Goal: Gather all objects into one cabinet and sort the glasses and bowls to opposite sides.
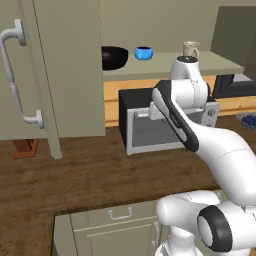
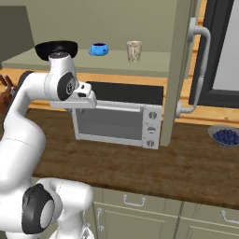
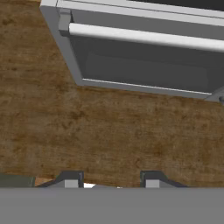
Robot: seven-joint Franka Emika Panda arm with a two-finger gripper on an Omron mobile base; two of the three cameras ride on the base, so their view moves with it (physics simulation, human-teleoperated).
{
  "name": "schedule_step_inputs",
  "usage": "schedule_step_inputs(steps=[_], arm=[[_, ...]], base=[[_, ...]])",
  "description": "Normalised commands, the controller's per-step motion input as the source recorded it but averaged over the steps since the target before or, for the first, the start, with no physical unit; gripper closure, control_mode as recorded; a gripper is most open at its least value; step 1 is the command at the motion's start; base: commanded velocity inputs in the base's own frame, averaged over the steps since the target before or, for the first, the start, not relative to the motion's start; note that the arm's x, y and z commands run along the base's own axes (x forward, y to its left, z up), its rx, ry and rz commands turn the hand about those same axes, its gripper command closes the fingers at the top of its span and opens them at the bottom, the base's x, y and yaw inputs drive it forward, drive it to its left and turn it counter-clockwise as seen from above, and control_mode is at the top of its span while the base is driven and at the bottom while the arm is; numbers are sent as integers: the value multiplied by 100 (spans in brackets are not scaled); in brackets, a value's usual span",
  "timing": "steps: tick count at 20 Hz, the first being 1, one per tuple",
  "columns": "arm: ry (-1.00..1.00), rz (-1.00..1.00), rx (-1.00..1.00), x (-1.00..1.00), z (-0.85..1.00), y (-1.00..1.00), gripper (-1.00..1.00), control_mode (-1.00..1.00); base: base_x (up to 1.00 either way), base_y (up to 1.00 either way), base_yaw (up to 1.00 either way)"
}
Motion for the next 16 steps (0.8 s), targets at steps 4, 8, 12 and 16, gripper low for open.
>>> schedule_step_inputs(steps=[4,8,12,16], arm=[[0,0,0,0,0,0,-100,100],[0,0,0,0,0,0,-100,100],[0,0,0,0,0,0,-100,100],[0,0,0,0,0,0,-100,100]], base=[[0,0,0],[-18,0,0],[-48,0,0],[-67,0,-2]])
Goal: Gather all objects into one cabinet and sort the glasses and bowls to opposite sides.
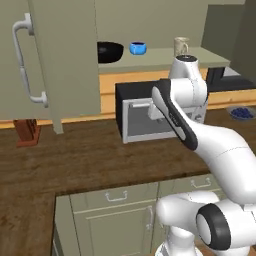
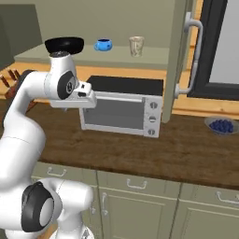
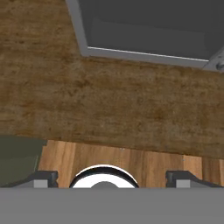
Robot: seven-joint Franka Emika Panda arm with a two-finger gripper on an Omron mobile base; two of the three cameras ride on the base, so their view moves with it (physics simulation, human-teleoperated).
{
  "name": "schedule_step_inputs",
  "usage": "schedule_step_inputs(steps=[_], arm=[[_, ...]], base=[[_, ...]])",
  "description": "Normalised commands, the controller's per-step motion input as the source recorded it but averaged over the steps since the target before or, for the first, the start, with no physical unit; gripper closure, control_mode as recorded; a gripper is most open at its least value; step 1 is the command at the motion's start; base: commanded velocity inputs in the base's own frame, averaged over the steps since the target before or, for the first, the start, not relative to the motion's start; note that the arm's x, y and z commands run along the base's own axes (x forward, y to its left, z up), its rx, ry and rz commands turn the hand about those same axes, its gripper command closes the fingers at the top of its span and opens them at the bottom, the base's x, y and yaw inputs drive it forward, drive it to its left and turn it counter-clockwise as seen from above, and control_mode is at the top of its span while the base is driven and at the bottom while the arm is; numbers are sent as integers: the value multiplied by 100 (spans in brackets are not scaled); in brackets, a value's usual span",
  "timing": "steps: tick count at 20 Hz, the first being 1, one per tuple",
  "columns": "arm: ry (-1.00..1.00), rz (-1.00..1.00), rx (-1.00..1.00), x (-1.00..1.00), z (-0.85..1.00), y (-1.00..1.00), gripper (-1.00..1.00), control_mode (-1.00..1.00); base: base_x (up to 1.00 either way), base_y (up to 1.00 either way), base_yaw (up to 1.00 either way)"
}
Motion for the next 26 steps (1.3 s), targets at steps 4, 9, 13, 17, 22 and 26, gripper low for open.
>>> schedule_step_inputs(steps=[4,9,13,17,22,26], arm=[[0,0,0,0,0,0,-100,100],[0,0,0,0,0,0,-100,100],[0,0,0,0,0,0,-100,100],[0,0,0,0,0,0,-100,100],[0,0,0,0,0,0,-100,100],[0,0,0,0,0,0,-100,100]], base=[[-65,0,-2],[-64,0,-1],[-75,0,1],[-78,0,18],[-68,-6,34],[-37,-37,40]])
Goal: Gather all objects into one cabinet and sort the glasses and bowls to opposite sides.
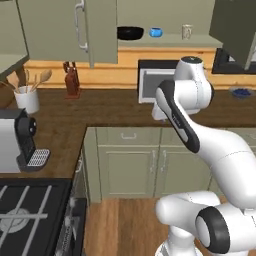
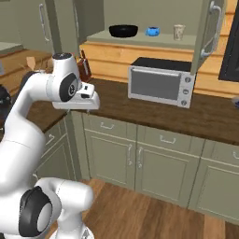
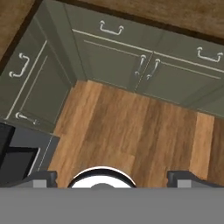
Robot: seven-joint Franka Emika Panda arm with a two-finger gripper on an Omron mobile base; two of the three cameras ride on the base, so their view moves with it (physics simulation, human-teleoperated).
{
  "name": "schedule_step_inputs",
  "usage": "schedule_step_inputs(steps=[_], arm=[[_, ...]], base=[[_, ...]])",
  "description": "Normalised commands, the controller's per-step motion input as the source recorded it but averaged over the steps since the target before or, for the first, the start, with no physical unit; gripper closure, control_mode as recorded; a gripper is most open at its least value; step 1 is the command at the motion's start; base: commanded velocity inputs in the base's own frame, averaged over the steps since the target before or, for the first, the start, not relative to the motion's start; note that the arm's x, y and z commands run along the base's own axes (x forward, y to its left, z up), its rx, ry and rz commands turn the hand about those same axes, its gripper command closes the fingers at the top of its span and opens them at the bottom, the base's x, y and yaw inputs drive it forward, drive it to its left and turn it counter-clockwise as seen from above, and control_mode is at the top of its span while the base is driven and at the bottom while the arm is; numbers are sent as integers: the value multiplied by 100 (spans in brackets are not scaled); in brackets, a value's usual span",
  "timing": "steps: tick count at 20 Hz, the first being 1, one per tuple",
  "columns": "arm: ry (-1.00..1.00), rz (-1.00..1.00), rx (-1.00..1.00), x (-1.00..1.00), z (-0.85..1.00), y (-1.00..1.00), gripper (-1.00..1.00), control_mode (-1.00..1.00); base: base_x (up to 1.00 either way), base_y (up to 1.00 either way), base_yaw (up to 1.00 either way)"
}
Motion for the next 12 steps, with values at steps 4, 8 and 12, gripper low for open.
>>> schedule_step_inputs(steps=[4,8,12], arm=[[0,0,0,0,0,0,-100,100],[0,0,0,0,0,0,-100,100],[0,0,0,0,0,0,-100,100]], base=[[-11,-51,40],[0,-42,44],[5,-21,49]])
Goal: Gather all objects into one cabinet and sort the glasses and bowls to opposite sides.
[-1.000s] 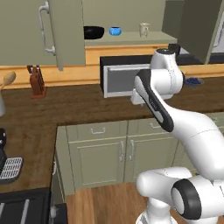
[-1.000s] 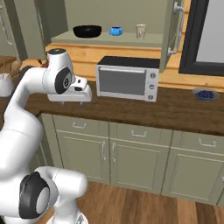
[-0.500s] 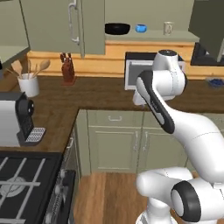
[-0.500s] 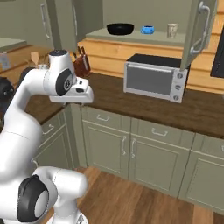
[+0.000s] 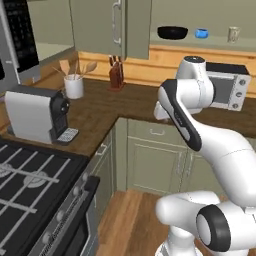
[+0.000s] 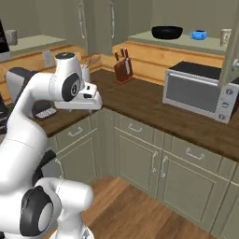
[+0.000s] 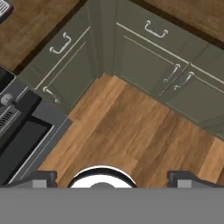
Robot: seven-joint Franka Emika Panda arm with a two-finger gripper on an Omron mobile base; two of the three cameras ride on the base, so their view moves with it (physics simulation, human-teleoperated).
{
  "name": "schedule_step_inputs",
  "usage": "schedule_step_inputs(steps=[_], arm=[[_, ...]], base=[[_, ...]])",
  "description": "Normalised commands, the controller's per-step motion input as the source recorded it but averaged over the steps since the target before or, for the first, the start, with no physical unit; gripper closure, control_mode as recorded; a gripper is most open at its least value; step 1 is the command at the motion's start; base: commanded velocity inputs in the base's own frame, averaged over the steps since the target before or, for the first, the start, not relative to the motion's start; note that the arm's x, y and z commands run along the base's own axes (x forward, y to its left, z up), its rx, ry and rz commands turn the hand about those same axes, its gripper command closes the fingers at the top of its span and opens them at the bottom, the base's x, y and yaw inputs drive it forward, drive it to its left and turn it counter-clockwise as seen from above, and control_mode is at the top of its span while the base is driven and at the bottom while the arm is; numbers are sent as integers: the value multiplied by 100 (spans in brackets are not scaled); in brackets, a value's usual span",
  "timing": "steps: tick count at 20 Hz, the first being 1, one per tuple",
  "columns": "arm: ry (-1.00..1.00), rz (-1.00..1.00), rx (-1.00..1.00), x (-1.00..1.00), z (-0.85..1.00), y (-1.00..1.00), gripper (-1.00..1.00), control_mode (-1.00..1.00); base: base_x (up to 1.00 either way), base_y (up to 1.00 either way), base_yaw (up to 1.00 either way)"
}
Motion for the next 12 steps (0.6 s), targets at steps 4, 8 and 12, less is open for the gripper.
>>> schedule_step_inputs(steps=[4,8,12], arm=[[0,0,0,0,0,0,-100,100],[0,0,0,0,0,0,-100,100],[0,0,0,0,0,0,-100,100]], base=[[1,-5,52],[0,-12,53],[9,-21,50]])
